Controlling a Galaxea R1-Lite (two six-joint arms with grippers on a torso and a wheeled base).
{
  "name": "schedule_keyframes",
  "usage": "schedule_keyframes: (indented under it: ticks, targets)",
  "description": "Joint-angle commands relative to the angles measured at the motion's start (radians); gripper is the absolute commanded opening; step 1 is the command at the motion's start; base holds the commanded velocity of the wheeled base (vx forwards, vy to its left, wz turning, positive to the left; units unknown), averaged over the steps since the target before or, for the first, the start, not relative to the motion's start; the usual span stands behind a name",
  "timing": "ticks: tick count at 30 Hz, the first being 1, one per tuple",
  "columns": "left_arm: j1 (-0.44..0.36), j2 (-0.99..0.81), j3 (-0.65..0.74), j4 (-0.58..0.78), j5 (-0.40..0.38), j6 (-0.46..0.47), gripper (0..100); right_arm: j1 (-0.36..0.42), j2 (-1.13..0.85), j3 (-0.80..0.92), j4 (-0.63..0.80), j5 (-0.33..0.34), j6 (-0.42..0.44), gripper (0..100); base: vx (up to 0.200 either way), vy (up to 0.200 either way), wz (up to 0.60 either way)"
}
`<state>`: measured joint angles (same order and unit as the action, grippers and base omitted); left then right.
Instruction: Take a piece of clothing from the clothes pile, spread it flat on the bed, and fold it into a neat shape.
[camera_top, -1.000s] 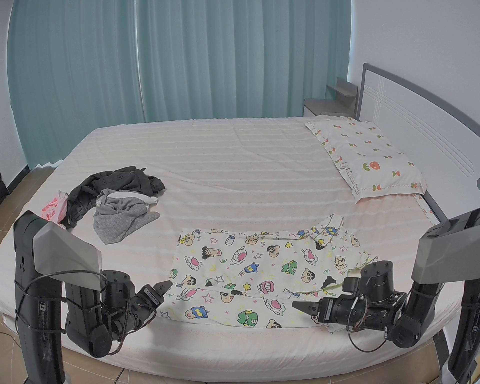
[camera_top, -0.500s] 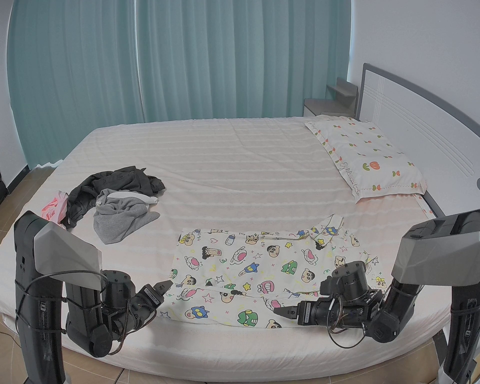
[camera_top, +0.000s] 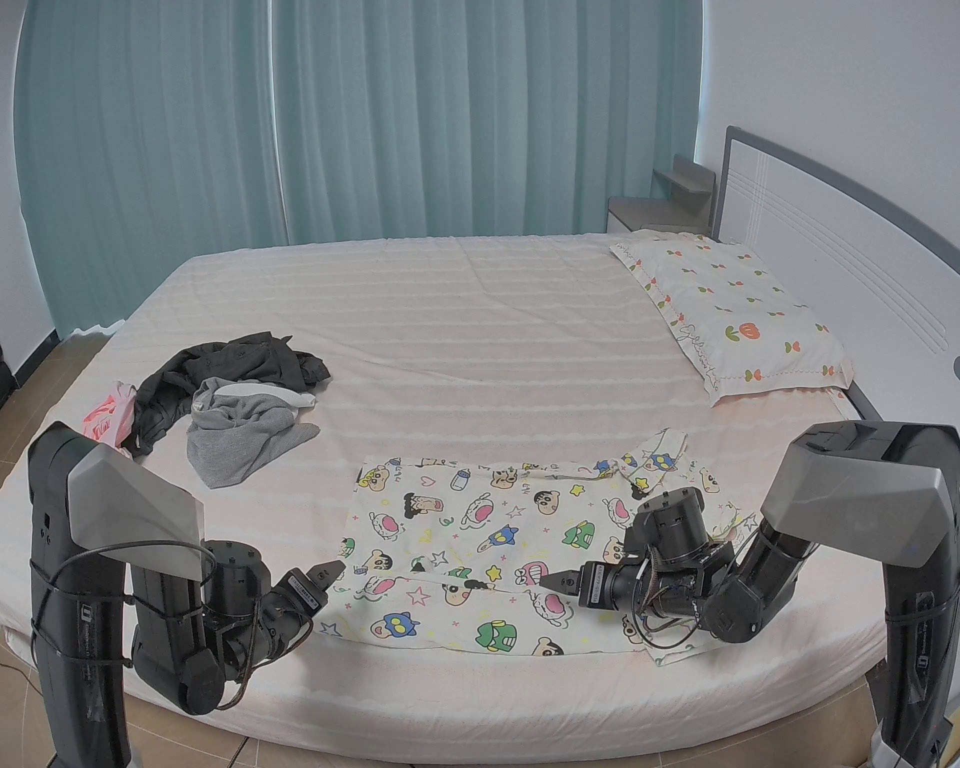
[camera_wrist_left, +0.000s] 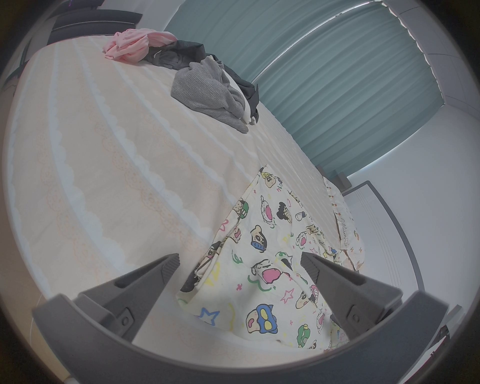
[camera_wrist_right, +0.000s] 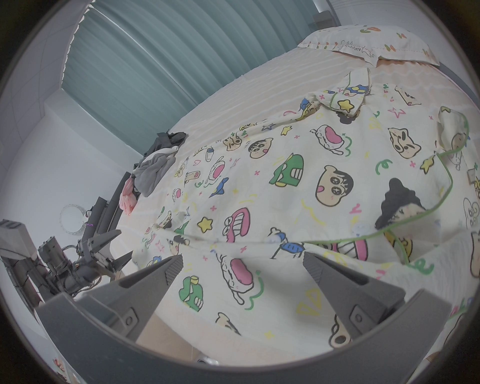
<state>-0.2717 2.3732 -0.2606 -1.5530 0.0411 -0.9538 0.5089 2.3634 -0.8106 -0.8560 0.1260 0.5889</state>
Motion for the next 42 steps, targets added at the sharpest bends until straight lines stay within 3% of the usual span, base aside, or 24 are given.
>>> schedule_keyframes:
  ticks: [1,5,17,25,31,34,37,42]
  targets:
    - [0.0,0.0,-0.002,-0.018,0.0,0.0,100,-0.013,0.036,-0.047,0.003,-0.019,0.0,100,0.0,0.0,0.0]
    - [0.0,0.0,-0.002,-0.018,0.0,0.0,100,-0.018,0.057,-0.074,-0.005,-0.058,-0.001,100,0.0,0.0,0.0]
    - [0.0,-0.005,0.0,-0.018,-0.003,-0.008,100,-0.024,-0.047,-0.004,-0.089,-0.058,0.048,100,0.0,0.0,0.0]
    - [0.0,-0.022,0.011,-0.018,-0.066,-0.008,100,-0.127,-0.312,0.209,-0.104,-0.035,0.054,100,0.0,0.0,0.0]
    - [0.005,-0.037,0.014,-0.018,-0.093,-0.008,100,-0.303,-0.492,0.455,-0.11,0.032,0.055,100,0.0,0.0,0.0]
    - [0.005,-0.038,0.011,-0.018,-0.09,-0.01,100,-0.352,-0.5,0.496,-0.112,0.08,0.055,100,0.0,0.0,0.0]
    - [0.009,-0.04,0.014,-0.018,-0.089,-0.011,100,-0.441,-0.483,0.521,-0.17,0.215,0.057,100,0.0,0.0,0.0]
    - [0.006,-0.035,0.012,-0.018,-0.081,-0.01,100,-0.469,-0.486,0.538,-0.207,0.231,0.078,100,0.0,0.0,0.0]
